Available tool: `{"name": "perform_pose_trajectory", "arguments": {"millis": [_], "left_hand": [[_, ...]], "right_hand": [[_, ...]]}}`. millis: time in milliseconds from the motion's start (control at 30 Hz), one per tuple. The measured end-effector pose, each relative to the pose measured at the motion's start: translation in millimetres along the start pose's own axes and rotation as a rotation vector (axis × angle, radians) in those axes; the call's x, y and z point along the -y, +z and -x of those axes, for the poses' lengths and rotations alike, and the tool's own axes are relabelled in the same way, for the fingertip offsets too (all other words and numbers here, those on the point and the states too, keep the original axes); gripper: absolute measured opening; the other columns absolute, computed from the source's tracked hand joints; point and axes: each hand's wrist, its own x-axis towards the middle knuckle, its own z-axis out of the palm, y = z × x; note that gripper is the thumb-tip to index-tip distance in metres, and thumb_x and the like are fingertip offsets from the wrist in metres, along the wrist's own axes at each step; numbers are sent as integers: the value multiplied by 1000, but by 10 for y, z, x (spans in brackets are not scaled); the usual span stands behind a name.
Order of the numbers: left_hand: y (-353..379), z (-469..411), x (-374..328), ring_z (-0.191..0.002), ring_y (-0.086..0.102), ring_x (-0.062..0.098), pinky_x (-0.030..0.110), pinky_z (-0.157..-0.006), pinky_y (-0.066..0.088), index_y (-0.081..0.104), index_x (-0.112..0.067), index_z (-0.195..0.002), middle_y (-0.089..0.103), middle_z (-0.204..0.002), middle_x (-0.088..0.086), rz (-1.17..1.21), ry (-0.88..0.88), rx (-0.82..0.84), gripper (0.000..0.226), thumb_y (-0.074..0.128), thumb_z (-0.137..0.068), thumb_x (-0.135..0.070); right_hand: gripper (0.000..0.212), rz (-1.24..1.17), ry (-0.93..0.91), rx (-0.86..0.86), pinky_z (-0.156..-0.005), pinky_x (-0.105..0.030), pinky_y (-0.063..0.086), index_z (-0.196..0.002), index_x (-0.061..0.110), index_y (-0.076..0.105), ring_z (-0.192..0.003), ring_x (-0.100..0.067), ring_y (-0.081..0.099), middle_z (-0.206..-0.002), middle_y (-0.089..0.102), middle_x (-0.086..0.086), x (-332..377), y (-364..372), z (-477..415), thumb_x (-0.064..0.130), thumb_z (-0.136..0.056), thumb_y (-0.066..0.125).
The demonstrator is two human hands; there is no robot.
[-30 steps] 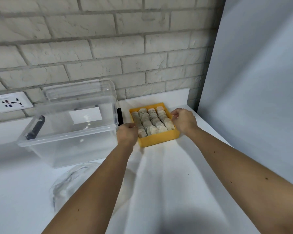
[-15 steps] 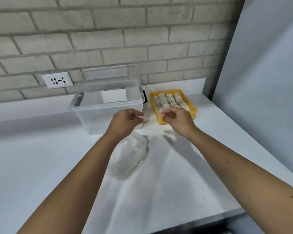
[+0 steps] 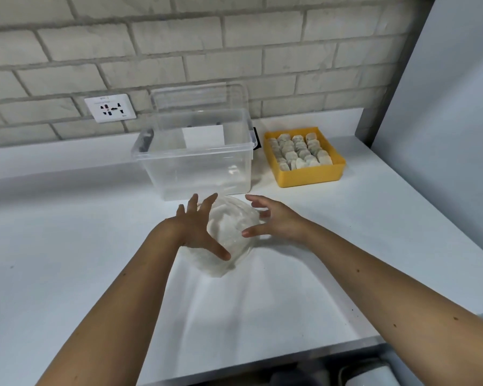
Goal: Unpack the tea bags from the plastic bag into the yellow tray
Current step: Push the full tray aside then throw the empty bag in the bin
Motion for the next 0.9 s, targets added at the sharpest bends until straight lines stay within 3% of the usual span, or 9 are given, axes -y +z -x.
{"name": "perform_pose_trajectory", "arguments": {"millis": [67, 133, 267, 367, 500, 600, 700, 767, 900], "left_hand": [[26, 6, 3, -151, -4, 34, 53, -113, 30, -20, -40, -152, -23, -162, 2, -20, 21, -7, 149, 90, -53, -54], [74, -4, 24, -149, 4, 35, 50, -109, 34, -19, -37, -153, -14, -164, 6, -26, 47, -34, 147, 92, -57, -44], [168, -139, 133, -138, 24, 33, 44, -103, 38, -13, -28, -155, 32, -147, 12, 75, 104, -117, 141, 91, -61, -34], [217, -250, 222, -131, 36, 29, 41, -99, 43, -1, -27, -157, 47, -140, 9, 156, 156, -144, 133, 91, -61, -33], [274, -325, 288, -127, 44, 24, 36, -99, 42, 11, -30, -156, 50, -141, 4, 255, 236, -152, 118, 88, -67, -28], [290, -379, 308, -125, 44, 22, 33, -99, 39, 15, -35, -155, 51, -140, 1, 335, 295, -168, 112, 88, -69, -30], [268, -392, 299, -129, 32, 24, 37, -104, 33, 10, -41, -155, 43, -143, -3, 316, 321, -156, 116, 86, -68, -45], [247, -383, 289, -131, 25, 27, 41, -106, 32, 0, -46, -153, 32, -145, -4, 192, 319, -110, 124, 84, -63, -54], [205, -378, 274, -128, 31, 29, 40, -96, 39, -4, -50, -150, 24, -144, 0, 106, 350, -24, 126, 86, -62, -48]], "right_hand": [[97, 15, -6, -6, -96, -26, 48, -145, 31, 42, -120, -15, 56, -136, 52, 7, -60, 34, -13, 30, -63, 92], [93, 42, -19, -7, -88, -20, 50, -143, 33, 44, -107, -8, 60, -131, 56, 11, -75, 55, -2, 34, -62, 91], [80, 29, -53, -34, -66, -4, 42, -137, 30, 49, -67, 16, 56, -113, 56, 19, -81, 84, 14, 24, -68, 88], [74, 74, -66, -104, -69, -7, 43, -135, 32, 54, -67, 8, 56, -113, 59, 10, -117, 123, -28, 31, -69, 88], [55, 128, -67, -228, -79, -18, 47, -121, 31, 64, -87, -9, 59, -112, 64, 8, -194, 193, -78, 38, -70, 85], [31, 60, -78, -347, -70, -12, 41, -106, 28, 71, -69, 0, 50, -95, 64, 10, -274, 215, -52, 32, -77, 81], [18, -38, -69, -453, -65, -14, 39, -99, 28, 73, -62, -4, 41, -78, 57, -10, -381, 255, -14, 26, -81, 78], [15, -156, -89, -504, -66, -21, 41, -97, 25, 74, -66, -10, 44, -77, 54, -22, -441, 309, 1, 22, -83, 77], [10, -373, -119, -596, -73, -32, 47, -91, 14, 75, -76, -21, 55, -86, 68, -19, -458, 366, 29, 12, -82, 77]]}}
